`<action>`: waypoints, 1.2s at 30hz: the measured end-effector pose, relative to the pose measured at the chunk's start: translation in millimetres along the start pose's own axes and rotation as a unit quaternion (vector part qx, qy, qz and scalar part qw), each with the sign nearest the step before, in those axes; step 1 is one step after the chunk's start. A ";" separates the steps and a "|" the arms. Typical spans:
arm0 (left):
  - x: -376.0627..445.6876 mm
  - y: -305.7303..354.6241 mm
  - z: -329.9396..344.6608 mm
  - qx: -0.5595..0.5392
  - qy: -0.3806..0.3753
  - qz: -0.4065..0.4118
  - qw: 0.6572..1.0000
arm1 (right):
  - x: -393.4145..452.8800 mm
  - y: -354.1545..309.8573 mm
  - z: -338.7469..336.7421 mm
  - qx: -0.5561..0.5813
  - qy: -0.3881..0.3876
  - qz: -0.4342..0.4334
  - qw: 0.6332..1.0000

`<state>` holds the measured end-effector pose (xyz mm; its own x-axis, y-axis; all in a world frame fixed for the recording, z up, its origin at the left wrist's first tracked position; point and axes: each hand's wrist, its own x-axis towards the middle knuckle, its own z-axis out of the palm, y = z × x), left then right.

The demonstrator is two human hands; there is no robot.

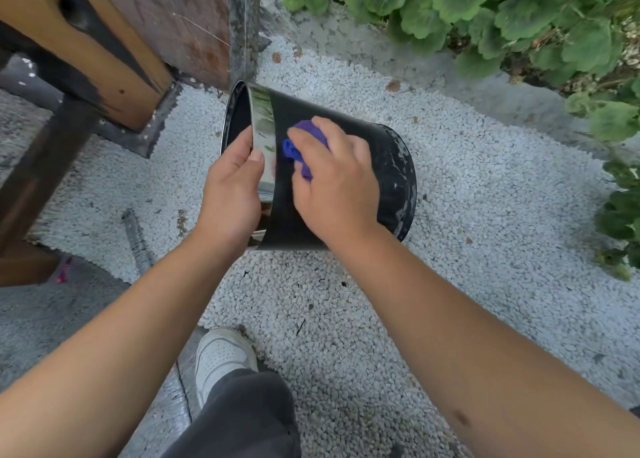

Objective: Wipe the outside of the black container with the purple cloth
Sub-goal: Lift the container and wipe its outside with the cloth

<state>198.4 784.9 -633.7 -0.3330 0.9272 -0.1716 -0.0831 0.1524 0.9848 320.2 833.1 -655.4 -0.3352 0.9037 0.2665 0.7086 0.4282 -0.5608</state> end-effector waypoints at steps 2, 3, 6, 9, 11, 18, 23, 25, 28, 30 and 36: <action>-0.9 -0.6 -2.2 0.020 0.014 -0.004 1.000 | 1.5 21.9 1.7 -0.015 -0.010 0.034 0.999; -0.8 -0.7 -3.4 0.023 0.018 -0.006 1.000 | 1.3 33.9 2.1 -0.021 -0.016 0.058 0.998; -0.7 -1.2 -6.7 0.023 0.007 -0.010 1.000 | 0.1 70.2 0.2 -0.029 -0.027 0.127 0.991; -1.5 -5.2 -7.4 0.011 -0.024 -0.010 1.000 | -2.8 92.5 -1.0 -0.035 -0.031 0.154 0.987; -5.5 -12.0 -12.3 -0.012 -0.068 -0.015 0.998 | -4.4 98.7 -0.3 -0.036 -0.024 0.149 0.988; -48.7 -40.4 -29.5 0.060 -0.163 -0.007 0.985 | -12.0 108.2 1.4 -0.045 -0.024 0.149 0.987; -34.9 -29.4 -27.3 0.069 -0.102 0.002 0.992 | 8.1 94.4 -9.7 0.049 -0.015 0.202 0.978; -26.4 -19.4 -22.8 0.067 -0.075 0.002 0.995 | 16.2 67.8 -15.3 0.089 0.013 0.186 0.978; -16.4 -6.8 -9.2 0.039 -0.061 -0.002 0.997 | 17.4 9.0 -18.6 0.126 0.033 0.072 0.989; -12.8 -2.0 -3.1 0.010 -0.037 0.006 0.999 | 9.9 -23.1 -15.1 0.104 0.028 0.000 0.994; -8.0 -1.9 -8.2 -0.027 -0.009 -0.009 1.000 | -4.7 -10.0 -3.9 0.016 0.012 -0.014 1.000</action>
<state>193.6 774.4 -634.4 -0.3137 0.9308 -0.1876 -0.1386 0.1506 0.9788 317.1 824.6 -648.0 -0.3396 0.8909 0.3016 0.6783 0.4541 -0.5776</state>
